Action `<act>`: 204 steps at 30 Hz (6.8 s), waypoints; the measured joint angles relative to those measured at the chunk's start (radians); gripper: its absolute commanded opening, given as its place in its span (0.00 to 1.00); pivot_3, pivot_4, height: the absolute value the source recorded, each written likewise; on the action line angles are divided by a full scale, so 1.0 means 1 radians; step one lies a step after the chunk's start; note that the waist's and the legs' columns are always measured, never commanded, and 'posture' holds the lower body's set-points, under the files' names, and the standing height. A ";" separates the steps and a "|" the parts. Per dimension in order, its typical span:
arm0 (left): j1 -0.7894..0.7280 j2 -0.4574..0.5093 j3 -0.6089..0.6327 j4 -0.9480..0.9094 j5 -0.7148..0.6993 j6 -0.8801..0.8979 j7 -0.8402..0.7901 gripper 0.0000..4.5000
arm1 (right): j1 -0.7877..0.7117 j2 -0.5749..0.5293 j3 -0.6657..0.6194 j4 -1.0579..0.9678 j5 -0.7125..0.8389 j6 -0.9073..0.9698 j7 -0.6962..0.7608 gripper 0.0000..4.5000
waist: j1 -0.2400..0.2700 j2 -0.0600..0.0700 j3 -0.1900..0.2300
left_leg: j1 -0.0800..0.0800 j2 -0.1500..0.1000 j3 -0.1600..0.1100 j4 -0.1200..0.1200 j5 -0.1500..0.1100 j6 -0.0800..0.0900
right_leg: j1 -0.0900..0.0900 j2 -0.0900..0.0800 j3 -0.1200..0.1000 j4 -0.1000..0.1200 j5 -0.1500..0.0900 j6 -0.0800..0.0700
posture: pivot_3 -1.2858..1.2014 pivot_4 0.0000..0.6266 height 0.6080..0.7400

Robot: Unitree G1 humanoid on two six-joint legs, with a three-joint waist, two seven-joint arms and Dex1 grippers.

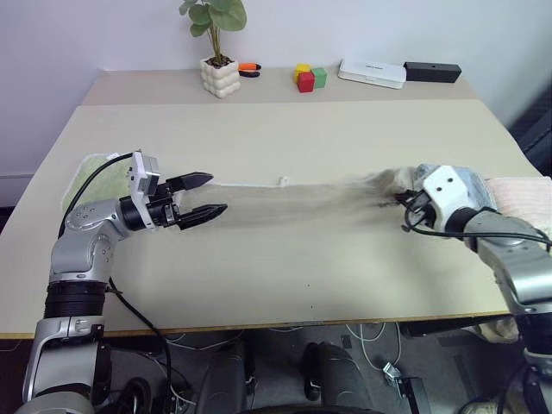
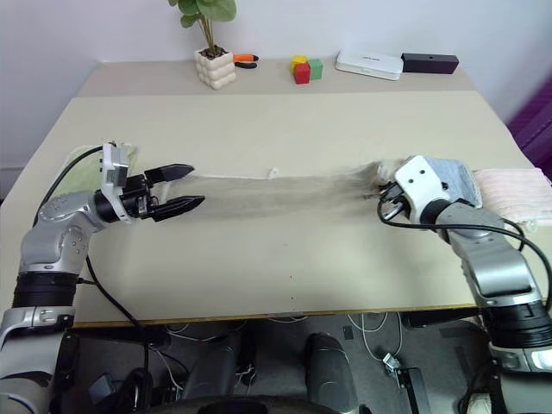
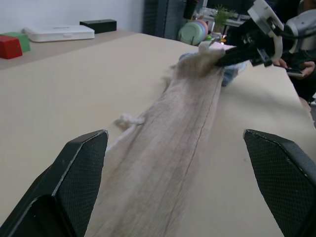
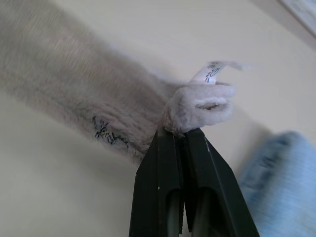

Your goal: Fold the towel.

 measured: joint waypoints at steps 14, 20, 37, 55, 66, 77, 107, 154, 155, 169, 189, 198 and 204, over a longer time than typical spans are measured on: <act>-0.011 0.000 0.000 0.001 0.000 -0.003 0.000 1.00 | -0.072 0.131 0.059 -0.200 0.128 0.110 0.121 0.01 | 0.002 0.000 0.000 | 0.000 0.000 0.000 0.001 0.000 0.000 | 0.000 0.000 0.000 0.000 0.000 0.000 | 0.52 0.24 1.00; -0.003 -0.002 -0.001 -0.009 0.000 -0.003 0.009 1.00 | -0.136 0.215 0.158 -0.183 0.130 0.128 0.138 0.01 | -0.003 0.000 0.000 | 0.000 0.000 0.000 0.000 0.000 0.000 | 0.000 0.000 0.000 0.000 0.000 0.000 | 0.52 0.24 1.00; 0.045 -0.001 0.002 -0.088 -0.021 0.013 0.057 1.00 | -0.217 0.373 0.323 -0.038 0.018 0.074 0.159 0.01 | -0.003 0.000 0.000 | 0.000 0.000 0.000 0.000 0.000 0.000 | 0.000 0.000 0.000 0.001 0.000 0.000 | 0.52 0.24 1.00; 0.016 -0.013 -0.005 -0.075 -0.026 0.033 0.059 1.00 | -0.245 0.485 0.372 0.048 -0.063 0.025 0.171 0.96 | -0.003 0.000 0.000 | 0.000 0.000 0.002 0.000 0.000 0.000 | 0.000 0.000 0.000 0.001 0.000 0.000 | 0.52 0.24 1.00; -0.102 -0.165 -0.043 -0.019 -0.009 -0.007 0.138 1.00 | -0.335 0.489 0.130 0.101 0.017 -0.005 0.110 0.88 | -0.003 0.000 0.000 | 0.000 0.000 0.003 0.000 0.000 0.000 | 0.000 0.001 0.000 0.001 0.000 0.000 | 0.52 0.24 1.00; -0.099 -0.160 -0.060 0.028 0.012 -0.036 0.126 1.00 | -0.338 0.685 0.112 0.393 -0.001 -0.177 -0.006 0.01 | -0.007 0.000 0.000 | 0.001 0.000 0.003 -0.001 0.001 -0.002 | 0.000 0.001 0.000 0.002 0.000 0.000 | 0.52 0.24 1.00; 0.456 -0.199 0.139 -0.577 -0.497 0.617 0.701 1.00 | -0.355 0.640 0.168 0.468 -0.108 -0.276 0.050 0.98 | -0.003 0.001 0.000 | 0.003 0.001 -0.002 -0.001 0.001 -0.002 | 0.002 0.000 -0.001 0.002 0.000 0.000 | 0.52 0.24 1.00; 0.425 -0.512 0.263 -0.535 -1.147 0.378 1.742 1.00 | -0.234 0.280 0.123 0.079 0.103 -0.092 0.349 0.98 | 0.025 0.000 -0.001 | 0.002 -0.001 -0.004 0.003 0.000 0.000 | 0.006 0.000 -0.001 -0.001 -0.002 -0.004 | 0.52 0.24 1.00; 0.404 -0.512 0.262 -0.515 -1.147 0.366 1.749 1.00 | -0.234 0.283 0.124 0.079 0.103 -0.093 0.348 0.98 | 0.025 0.000 -0.001 | 0.002 -0.001 -0.004 0.003 0.000 0.000 | 0.006 0.000 -0.001 -0.001 -0.002 -0.004 | 0.52 0.24 1.00; 0.252 -0.546 0.253 -0.319 -1.123 0.304 1.729 0.13 | -0.239 0.305 0.127 0.084 0.074 -0.106 0.318 1.00 | 0.022 0.000 -0.001 | 0.002 -0.001 -0.004 0.003 -0.001 0.001 | 0.007 0.000 -0.003 -0.002 0.000 -0.001 | 0.52 0.24 1.00; -0.077 -0.316 -0.152 -0.307 -0.603 0.418 1.156 0.01 | -0.060 0.133 -0.082 0.083 0.204 -0.023 0.403 1.00 | 0.045 0.000 0.000 | 0.001 -0.001 -0.002 0.001 0.000 0.000 | 0.005 0.001 -0.004 -0.005 -0.002 -0.004 | 0.52 0.24 1.00; -0.252 -0.502 -0.344 0.056 -0.299 0.377 0.767 0.01 | 0.027 0.117 -0.168 -0.072 0.271 -0.005 0.364 1.00 | 0.048 -0.001 0.000 | -0.006 -0.002 -0.003 0.002 -0.001 0.000 | 0.001 0.000 -0.004 -0.007 0.000 -0.001 | 0.52 0.24 1.00; -0.326 -0.570 -0.378 0.178 -0.156 0.370 0.647 0.01 | 0.098 0.115 -0.223 -0.157 0.288 0.034 0.298 1.00 | 0.047 -0.001 0.001 | -0.007 -0.001 -0.004 0.002 -0.001 0.001 | -0.001 0.001 -0.004 -0.006 0.000 -0.001 | 0.52 0.24 1.00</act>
